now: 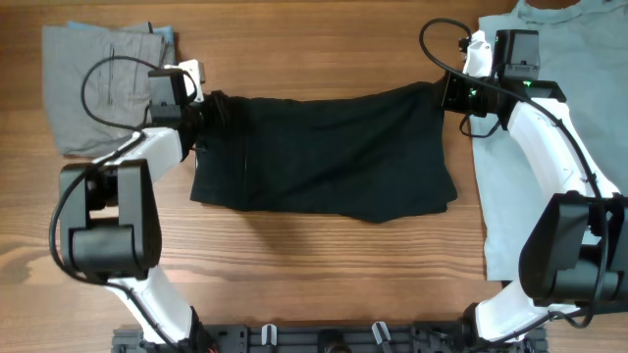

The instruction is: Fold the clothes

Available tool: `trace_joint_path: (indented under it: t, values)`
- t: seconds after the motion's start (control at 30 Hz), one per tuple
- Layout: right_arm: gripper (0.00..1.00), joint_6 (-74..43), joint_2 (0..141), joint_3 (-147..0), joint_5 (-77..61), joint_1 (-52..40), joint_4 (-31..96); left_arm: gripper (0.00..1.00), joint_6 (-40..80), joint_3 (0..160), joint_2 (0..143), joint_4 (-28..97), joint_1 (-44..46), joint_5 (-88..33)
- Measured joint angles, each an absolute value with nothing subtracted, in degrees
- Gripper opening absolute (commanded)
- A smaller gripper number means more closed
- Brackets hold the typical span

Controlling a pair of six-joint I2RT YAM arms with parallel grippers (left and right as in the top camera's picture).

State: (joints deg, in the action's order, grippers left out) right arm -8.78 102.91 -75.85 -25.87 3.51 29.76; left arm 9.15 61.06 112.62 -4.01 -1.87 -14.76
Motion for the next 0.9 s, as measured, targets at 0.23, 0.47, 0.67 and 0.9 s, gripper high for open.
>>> trace_joint_path:
  t: [0.23, 0.47, 0.67, 0.9]
  values:
    - [0.06, -8.78, 102.91, -75.85, -25.87, 3.51, 30.81, 0.06, 11.73, 61.06, 113.91, -5.21, -1.87, -15.94]
    - [0.06, -8.78, 102.91, -75.85, -25.87, 3.51, 30.83, 0.04, 14.57, 61.06, 113.67, -2.35, -2.48, -16.47]
    - [0.05, -8.78, 102.91, -75.85, -25.87, 3.42, 31.00, 0.04, 15.40, 61.06, 108.66, 4.40, -3.77, -16.49]
    - [0.05, -8.80, 102.91, -75.85, -25.87, 3.40, 32.58, 0.04, 15.38, 61.12, 100.95, 11.84, -3.88, -16.38]
